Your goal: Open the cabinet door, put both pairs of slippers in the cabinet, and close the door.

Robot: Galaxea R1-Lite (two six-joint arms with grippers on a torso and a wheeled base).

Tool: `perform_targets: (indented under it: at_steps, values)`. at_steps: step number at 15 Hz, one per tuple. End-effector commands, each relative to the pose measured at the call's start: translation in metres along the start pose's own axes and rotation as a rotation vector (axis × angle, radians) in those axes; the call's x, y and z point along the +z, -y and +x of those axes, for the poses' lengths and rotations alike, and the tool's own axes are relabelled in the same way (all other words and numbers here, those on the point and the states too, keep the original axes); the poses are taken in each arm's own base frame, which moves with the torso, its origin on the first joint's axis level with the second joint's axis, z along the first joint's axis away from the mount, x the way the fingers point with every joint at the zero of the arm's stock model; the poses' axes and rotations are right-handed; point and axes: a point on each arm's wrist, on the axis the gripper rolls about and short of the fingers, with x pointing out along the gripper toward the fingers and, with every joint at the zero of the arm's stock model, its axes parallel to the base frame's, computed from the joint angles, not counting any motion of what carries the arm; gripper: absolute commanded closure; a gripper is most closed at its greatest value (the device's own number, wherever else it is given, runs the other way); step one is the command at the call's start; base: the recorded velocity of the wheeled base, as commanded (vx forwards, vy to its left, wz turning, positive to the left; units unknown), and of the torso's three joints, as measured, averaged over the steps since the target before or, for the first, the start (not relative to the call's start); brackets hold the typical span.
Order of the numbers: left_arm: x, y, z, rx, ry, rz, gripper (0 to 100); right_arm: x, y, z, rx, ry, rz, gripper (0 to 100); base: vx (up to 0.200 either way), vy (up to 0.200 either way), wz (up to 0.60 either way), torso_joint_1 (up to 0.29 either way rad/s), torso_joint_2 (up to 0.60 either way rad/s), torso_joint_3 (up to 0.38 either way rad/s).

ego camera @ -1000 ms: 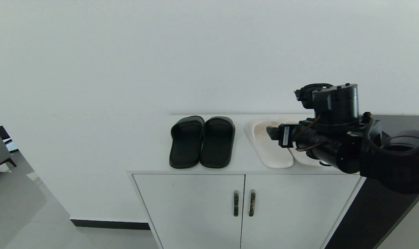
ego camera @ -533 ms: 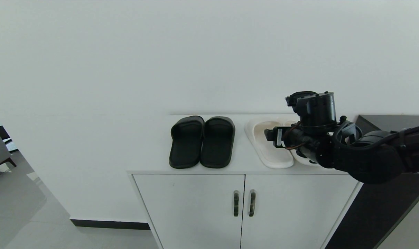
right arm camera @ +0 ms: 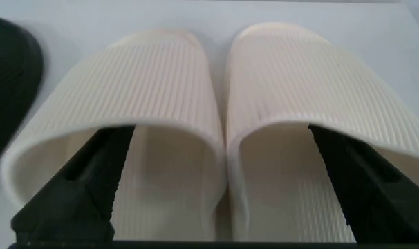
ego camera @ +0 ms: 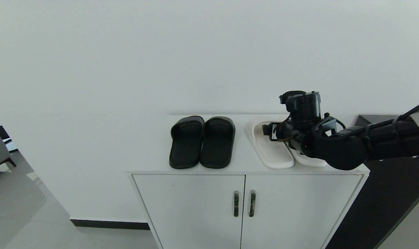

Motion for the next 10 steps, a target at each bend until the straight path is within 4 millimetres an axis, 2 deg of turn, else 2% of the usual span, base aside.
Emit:
perform_targets:
  at_steps: [1, 2, 7, 8, 10]
  values:
    - [0.000, 0.000, 0.000, 0.000, 0.000, 0.000, 100, -0.001, 0.001, 0.008, -0.010, 0.001, 0.003, 0, 0.000, 0.000, 0.00, 0.000, 0.00, 0.000]
    - [0.000, 0.000, 0.000, 0.000, 0.000, 0.000, 100, 0.000, 0.001, 0.011, -0.013, 0.003, 0.005, 100, 0.000, 0.000, 0.00, 0.000, 0.00, 0.000]
    - [0.000, 0.000, 0.000, 0.002, 0.000, -0.002, 100, 0.001, 0.001, 0.011, -0.012, 0.007, 0.007, 100, 0.000, 0.000, 0.00, 0.000, 0.00, 0.000]
    - [0.000, 0.000, 0.000, 0.002, 0.002, -0.002, 100, 0.004, 0.001, 0.008, -0.009, 0.014, 0.012, 100, 0.000, 0.000, 0.00, 0.000, 0.00, 0.000]
    - [0.000, 0.000, 0.000, 0.000, 0.000, -0.002, 100, 0.020, 0.002, -0.011, 0.021, 0.050, 0.031, 100, 0.000, 0.000, 0.00, 0.000, 0.00, 0.000]
